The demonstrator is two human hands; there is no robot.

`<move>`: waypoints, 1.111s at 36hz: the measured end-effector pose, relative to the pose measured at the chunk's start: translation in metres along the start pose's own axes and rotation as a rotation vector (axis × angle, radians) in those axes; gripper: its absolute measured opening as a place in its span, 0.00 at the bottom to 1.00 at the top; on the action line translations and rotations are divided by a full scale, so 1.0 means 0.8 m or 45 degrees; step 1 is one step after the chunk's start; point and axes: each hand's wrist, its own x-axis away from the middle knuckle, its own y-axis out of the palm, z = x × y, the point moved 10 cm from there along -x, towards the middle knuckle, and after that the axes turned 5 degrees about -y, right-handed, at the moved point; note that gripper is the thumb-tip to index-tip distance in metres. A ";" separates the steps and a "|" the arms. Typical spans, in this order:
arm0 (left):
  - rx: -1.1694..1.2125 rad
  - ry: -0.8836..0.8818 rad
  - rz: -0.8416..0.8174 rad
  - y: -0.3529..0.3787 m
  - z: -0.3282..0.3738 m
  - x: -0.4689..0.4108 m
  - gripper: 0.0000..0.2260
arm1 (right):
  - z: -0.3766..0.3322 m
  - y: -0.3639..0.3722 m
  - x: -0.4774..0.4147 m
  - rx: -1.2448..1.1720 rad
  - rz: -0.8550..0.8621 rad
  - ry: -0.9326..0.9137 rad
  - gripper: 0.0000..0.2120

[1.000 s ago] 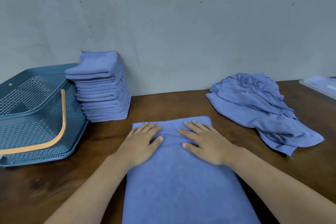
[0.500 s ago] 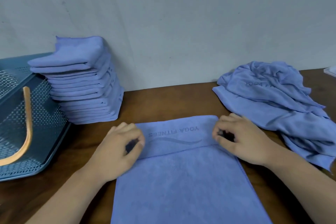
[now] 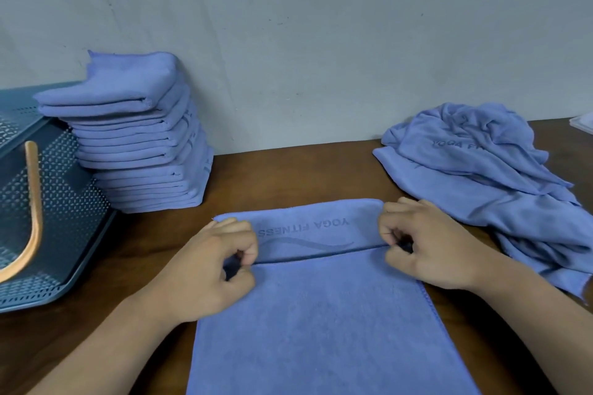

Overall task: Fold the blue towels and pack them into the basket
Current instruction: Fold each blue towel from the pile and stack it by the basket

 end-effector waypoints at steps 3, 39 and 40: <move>0.319 -0.169 0.174 -0.018 -0.017 -0.004 0.06 | 0.017 -0.021 0.001 -0.287 0.263 0.158 0.04; 0.209 -0.536 0.398 -0.022 -0.096 0.001 0.11 | 0.071 -0.023 -0.032 -0.432 0.656 0.512 0.19; 0.205 -0.535 0.396 -0.021 -0.097 0.000 0.13 | 0.076 -0.012 -0.037 -0.407 0.607 0.529 0.19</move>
